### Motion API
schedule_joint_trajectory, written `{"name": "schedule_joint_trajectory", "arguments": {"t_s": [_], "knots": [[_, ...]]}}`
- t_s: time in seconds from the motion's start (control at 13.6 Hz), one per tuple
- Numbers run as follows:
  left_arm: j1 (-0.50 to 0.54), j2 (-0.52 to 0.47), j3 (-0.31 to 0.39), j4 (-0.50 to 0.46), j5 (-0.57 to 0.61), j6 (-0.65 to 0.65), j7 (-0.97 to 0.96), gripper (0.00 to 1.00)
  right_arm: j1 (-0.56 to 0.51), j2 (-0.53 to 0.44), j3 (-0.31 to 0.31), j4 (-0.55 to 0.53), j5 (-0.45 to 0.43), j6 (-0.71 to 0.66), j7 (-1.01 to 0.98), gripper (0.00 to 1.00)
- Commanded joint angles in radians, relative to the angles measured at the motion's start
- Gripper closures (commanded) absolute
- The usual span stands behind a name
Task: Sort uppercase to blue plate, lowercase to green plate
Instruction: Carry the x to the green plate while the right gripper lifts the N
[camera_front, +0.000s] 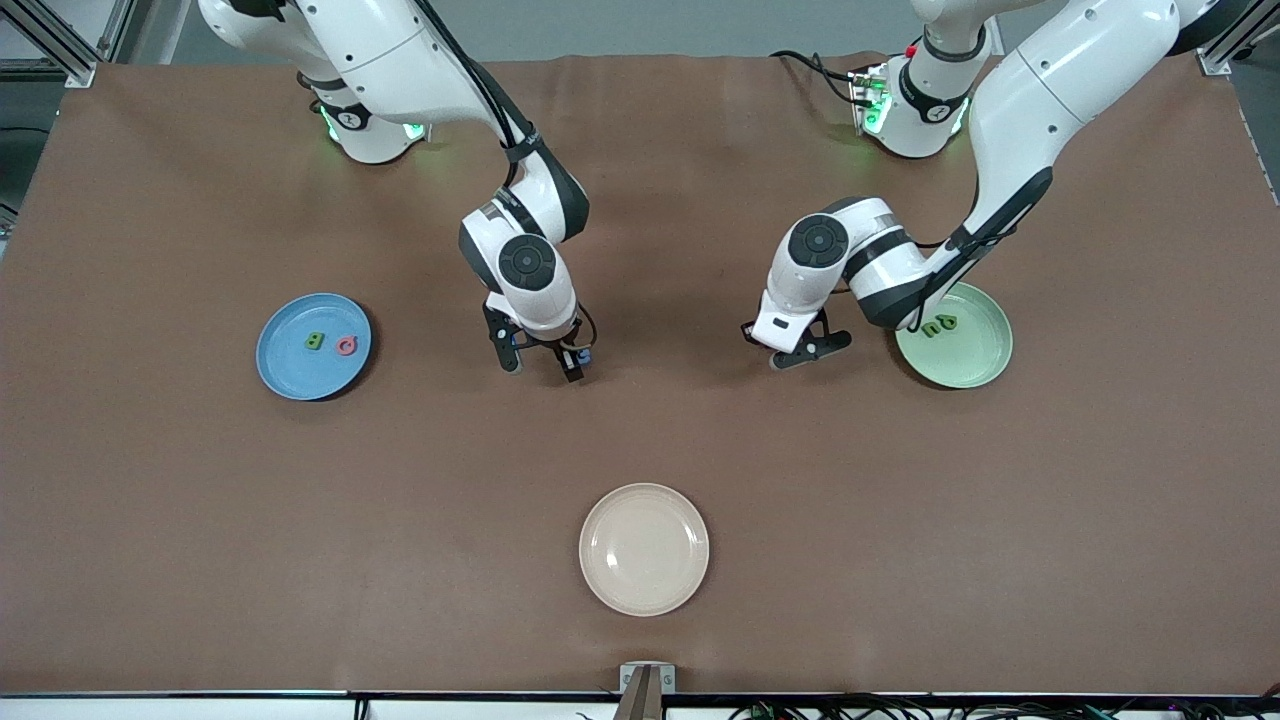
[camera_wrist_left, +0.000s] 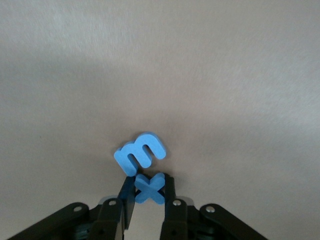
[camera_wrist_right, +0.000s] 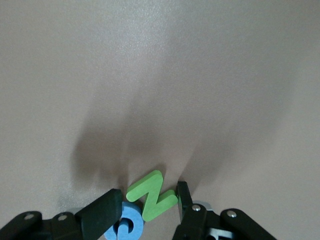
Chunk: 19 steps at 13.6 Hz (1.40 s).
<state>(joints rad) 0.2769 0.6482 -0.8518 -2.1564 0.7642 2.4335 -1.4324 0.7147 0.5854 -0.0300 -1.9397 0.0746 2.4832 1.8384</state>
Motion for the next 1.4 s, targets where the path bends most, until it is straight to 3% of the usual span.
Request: {"name": "schedule_joint_trajectory", "arguments": {"t_s": [0.0, 0.37, 0.51, 0.96, 1.32], "knots": [[0.103, -0.074, -0.103, -0.029, 0.004, -0.014, -0.013, 0.87, 0.011, 0.021, -0.010, 0.015, -0.006, -0.006, 0.007, 0.46], [0.529, -0.064, -0.482, -0.111, 0.004, -0.174, 0.105, 0.90, 0.000, 0.019, -0.010, 0.031, -0.006, -0.018, -0.011, 0.46], [0.675, -0.062, -0.574, -0.164, 0.006, -0.204, 0.188, 0.89, -0.003, 0.017, -0.014, 0.038, -0.010, -0.017, -0.024, 0.46], [0.961, -0.064, -0.664, -0.289, 0.015, -0.224, 0.441, 0.89, -0.020, 0.022, -0.021, 0.048, -0.033, -0.006, -0.034, 0.46], [1.070, -0.064, -0.664, -0.321, 0.029, -0.228, 0.584, 0.88, -0.014, 0.022, -0.021, 0.047, -0.033, -0.007, -0.031, 0.46]]}}
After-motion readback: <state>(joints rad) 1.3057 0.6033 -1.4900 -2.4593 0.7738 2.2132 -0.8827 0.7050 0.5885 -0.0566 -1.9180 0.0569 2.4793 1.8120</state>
